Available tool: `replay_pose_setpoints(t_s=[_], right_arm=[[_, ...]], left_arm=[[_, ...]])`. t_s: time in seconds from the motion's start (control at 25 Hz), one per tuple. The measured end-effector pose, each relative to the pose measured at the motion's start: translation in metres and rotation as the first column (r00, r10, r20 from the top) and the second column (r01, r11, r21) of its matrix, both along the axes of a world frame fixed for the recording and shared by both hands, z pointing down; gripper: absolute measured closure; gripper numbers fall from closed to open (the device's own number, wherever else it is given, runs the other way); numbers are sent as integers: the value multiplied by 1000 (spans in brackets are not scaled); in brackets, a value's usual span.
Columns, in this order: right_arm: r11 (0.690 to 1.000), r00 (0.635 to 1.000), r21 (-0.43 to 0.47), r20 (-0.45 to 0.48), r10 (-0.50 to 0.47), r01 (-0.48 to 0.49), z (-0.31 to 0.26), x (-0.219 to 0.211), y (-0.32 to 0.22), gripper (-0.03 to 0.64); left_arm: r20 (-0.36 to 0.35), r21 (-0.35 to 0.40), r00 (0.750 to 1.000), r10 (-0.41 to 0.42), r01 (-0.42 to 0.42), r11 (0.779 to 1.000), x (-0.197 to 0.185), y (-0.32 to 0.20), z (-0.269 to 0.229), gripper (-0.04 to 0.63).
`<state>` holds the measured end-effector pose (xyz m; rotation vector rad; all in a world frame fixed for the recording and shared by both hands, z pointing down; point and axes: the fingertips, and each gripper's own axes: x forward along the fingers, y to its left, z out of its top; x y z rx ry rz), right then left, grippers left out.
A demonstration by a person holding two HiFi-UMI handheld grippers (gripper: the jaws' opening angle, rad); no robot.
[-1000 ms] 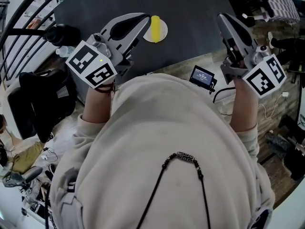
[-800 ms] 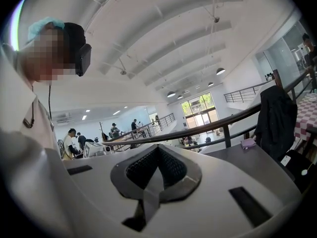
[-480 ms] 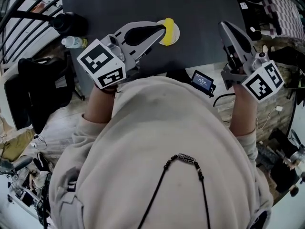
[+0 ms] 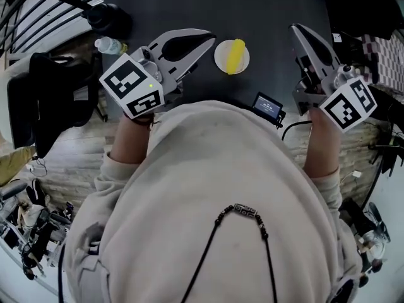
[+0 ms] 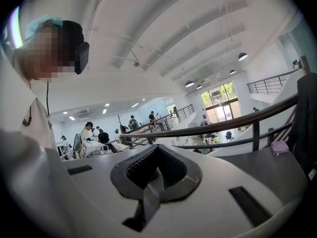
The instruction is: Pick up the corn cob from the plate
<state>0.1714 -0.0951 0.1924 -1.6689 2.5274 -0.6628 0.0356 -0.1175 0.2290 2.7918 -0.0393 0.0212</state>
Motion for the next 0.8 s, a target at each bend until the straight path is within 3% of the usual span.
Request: replay_pose_setpoints(t_s=[0.32,0.8], right_arm=[[999,999,-28,9,-40,40,9,10,-19,603],[994,997,-80,31,-73,76,37,-7,-34,603]], left_arm=[[1,-14,999,-54,54,998,6,-12,6,591],[40,-60,995,-91,93,994,-16,-9,28,591]])
